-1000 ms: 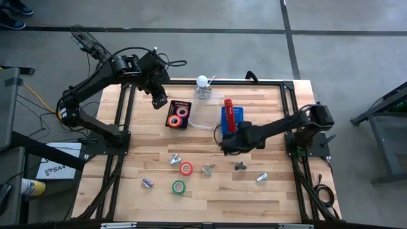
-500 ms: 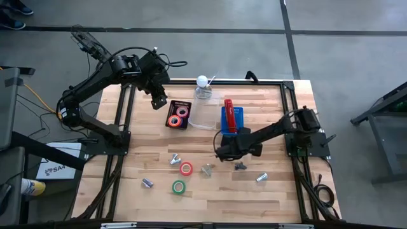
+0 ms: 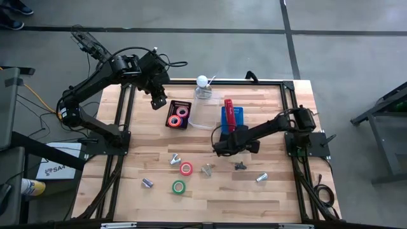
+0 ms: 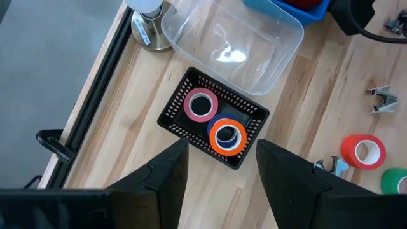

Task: Pick and place Stapler, Stapler remover, tape
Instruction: Put the top gray staple remover into the transparent bin

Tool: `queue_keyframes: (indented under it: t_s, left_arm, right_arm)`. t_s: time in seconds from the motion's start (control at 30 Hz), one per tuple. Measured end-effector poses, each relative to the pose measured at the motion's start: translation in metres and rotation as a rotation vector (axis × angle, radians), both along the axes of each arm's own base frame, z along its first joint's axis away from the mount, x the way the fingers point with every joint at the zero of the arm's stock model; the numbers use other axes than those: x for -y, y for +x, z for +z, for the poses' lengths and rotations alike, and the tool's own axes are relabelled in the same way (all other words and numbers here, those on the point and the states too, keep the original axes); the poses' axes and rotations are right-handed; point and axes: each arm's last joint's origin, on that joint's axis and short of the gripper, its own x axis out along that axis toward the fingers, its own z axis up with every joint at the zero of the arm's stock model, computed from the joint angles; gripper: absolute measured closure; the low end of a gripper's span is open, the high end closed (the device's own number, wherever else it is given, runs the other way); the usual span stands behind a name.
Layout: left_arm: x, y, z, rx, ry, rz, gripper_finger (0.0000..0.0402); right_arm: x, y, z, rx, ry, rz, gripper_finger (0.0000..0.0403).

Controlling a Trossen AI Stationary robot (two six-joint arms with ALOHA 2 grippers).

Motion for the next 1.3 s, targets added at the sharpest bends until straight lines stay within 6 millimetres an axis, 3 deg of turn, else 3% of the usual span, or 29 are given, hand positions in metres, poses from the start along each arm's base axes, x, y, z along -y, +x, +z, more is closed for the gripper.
queue_keyframes:
  t_s: [0.47, 0.9, 1.3]
  left_arm:
    - [0.000, 0.000, 0.000, -0.001, 0.002, -0.003, 0.0221]
    - [0.000, 0.000, 0.000, -0.001, 0.002, -0.003, 0.0221]
    - [0.000, 0.000, 0.000, -0.001, 0.004, -0.001, 0.0221]
  right_arm:
    - [-0.004, 0.000, -0.001, -0.027, 0.057, 0.067, 0.0225]
    - [-0.006, 0.000, -0.001, -0.080, 0.135, 0.181, 0.0313]
    - [-0.032, 0.005, 0.004, -0.052, 0.237, 0.327, 0.0315]
